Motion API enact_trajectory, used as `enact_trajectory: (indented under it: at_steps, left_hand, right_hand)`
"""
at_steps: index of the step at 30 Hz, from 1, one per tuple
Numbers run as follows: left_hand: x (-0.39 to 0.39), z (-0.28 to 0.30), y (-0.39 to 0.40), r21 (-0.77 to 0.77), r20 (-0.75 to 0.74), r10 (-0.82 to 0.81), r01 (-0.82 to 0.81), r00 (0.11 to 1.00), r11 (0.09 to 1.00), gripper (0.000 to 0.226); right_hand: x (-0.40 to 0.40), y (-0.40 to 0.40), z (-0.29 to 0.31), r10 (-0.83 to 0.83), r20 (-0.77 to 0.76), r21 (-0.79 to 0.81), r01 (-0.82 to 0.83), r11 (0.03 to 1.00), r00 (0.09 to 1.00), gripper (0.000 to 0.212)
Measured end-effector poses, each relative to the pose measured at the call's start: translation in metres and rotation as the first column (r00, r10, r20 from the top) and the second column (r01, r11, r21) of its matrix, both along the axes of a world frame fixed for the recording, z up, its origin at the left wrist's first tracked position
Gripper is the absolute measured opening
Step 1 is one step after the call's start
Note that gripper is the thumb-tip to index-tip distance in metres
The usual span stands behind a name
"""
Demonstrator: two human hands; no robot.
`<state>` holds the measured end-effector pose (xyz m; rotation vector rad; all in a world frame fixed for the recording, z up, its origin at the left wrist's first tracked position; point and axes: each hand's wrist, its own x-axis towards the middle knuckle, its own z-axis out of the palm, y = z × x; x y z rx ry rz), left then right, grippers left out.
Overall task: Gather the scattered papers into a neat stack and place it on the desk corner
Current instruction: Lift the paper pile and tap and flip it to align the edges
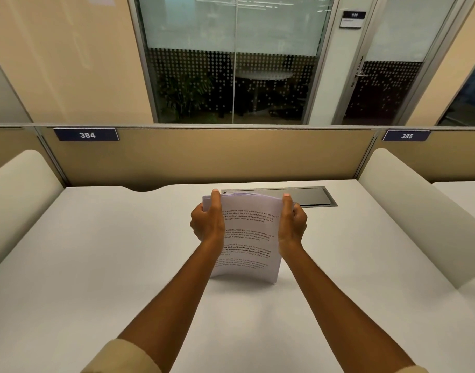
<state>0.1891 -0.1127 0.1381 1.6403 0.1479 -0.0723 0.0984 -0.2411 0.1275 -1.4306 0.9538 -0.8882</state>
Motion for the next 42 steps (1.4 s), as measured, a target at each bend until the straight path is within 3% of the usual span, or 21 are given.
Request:
enact_trajectory:
  at_steps: [3, 8, 17, 24, 33, 37, 42]
  left_hand:
    - [-0.001, 0.001, 0.001, -0.001, 0.021, -0.01, 0.01, 1.0, 1.0, 0.045]
    - [0.001, 0.003, -0.001, 0.017, 0.036, -0.037, 0.036, 0.999, 0.999, 0.059]
    - [0.006, -0.002, 0.001, 0.021, 0.0, -0.076, 0.076, 0.997, 0.997, 0.048]
    - [0.003, -0.006, -0.002, 0.022, 0.048, -0.074, 0.073, 0.996, 0.997, 0.055]
    - [0.008, 0.0, -0.004, 0.002, 0.002, 0.016, -0.016, 1.0, 1.0, 0.063]
    - [0.012, 0.011, -0.005, -0.002, -0.039, 0.047, -0.047, 0.998, 0.999, 0.064]
    - [0.022, 0.023, -0.004, 0.011, -0.114, 0.047, -0.046, 0.992, 0.999, 0.064]
  right_hand:
    - [-0.001, -0.001, 0.001, -0.004, 0.001, -0.048, 0.004, 0.999, 1.0, 0.044]
    - [0.001, 0.004, -0.001, -0.007, 0.041, -0.112, 0.012, 0.994, 0.999, 0.047]
    - [0.003, -0.002, 0.001, 0.006, 0.042, -0.064, -0.003, 0.998, 0.999, 0.031]
    - [0.002, 0.001, -0.007, 0.032, 0.05, -0.11, -0.026, 0.994, 0.998, 0.042]
    - [0.008, 0.004, 0.011, -0.004, 0.117, -0.122, 0.018, 0.992, 0.993, 0.048]
    - [0.009, 0.001, 0.02, 0.163, 0.05, -0.23, -0.147, 0.962, 0.985, 0.052]
    - [0.006, -0.001, 0.019, 0.421, -0.02, -0.294, -0.408, 0.864, 0.907, 0.053]
